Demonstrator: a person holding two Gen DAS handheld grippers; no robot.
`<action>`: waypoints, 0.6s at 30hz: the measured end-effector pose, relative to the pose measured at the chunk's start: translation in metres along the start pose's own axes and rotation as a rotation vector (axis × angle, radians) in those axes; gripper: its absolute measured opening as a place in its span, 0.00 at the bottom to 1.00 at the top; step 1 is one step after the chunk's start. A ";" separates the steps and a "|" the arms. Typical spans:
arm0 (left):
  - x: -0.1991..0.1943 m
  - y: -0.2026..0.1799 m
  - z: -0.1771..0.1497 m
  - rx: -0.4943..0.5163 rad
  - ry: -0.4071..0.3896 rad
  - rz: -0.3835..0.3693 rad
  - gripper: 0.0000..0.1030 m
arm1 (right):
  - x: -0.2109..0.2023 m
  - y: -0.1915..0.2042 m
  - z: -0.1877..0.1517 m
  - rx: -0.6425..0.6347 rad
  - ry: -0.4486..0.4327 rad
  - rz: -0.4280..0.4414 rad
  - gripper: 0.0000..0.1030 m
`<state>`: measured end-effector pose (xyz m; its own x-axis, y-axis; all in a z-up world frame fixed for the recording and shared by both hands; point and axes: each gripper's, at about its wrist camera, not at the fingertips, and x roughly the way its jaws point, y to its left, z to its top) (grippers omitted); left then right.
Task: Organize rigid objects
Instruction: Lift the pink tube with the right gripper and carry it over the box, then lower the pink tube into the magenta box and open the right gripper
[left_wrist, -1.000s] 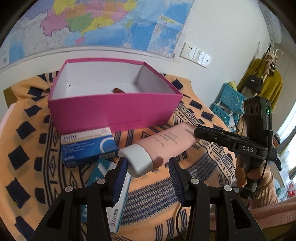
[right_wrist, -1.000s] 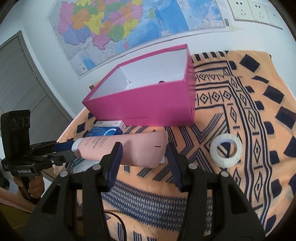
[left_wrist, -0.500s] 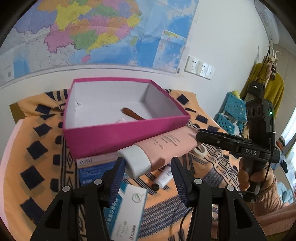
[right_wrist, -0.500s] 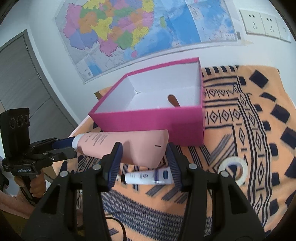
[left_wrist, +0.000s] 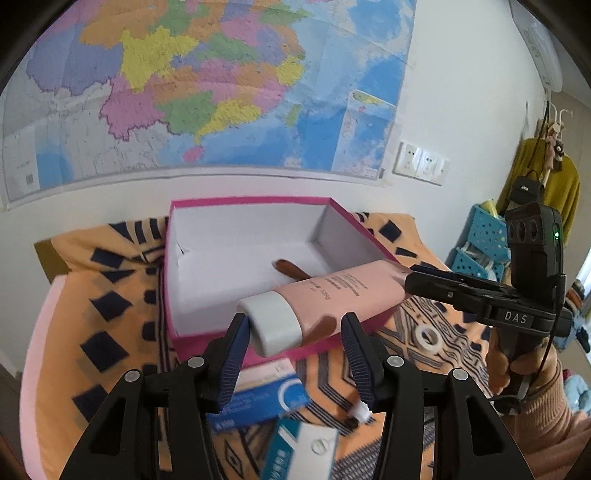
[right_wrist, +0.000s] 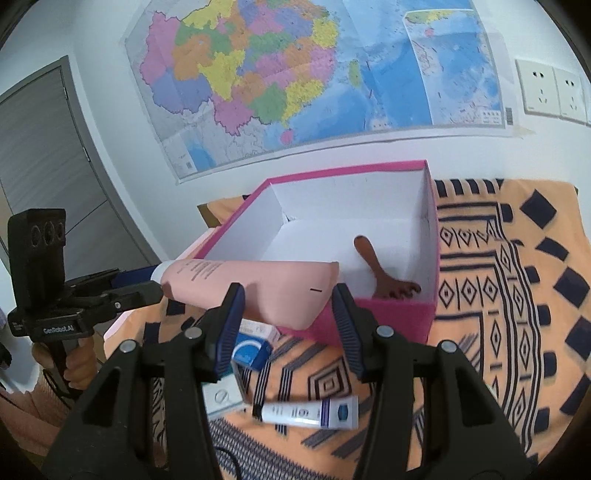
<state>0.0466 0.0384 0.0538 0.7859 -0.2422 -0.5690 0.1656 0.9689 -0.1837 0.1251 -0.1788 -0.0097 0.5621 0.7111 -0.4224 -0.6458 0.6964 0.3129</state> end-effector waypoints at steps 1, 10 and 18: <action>0.002 0.002 0.003 0.002 -0.001 0.007 0.50 | 0.003 -0.001 0.003 0.002 -0.002 0.001 0.50; 0.025 0.027 0.015 -0.031 0.021 0.053 0.50 | 0.030 -0.004 0.018 0.004 0.019 0.012 0.50; 0.048 0.038 0.020 -0.039 0.059 0.097 0.50 | 0.057 -0.014 0.022 0.023 0.056 0.011 0.50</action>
<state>0.1021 0.0649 0.0354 0.7605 -0.1511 -0.6315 0.0664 0.9855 -0.1559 0.1772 -0.1459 -0.0189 0.5244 0.7127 -0.4658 -0.6396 0.6909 0.3370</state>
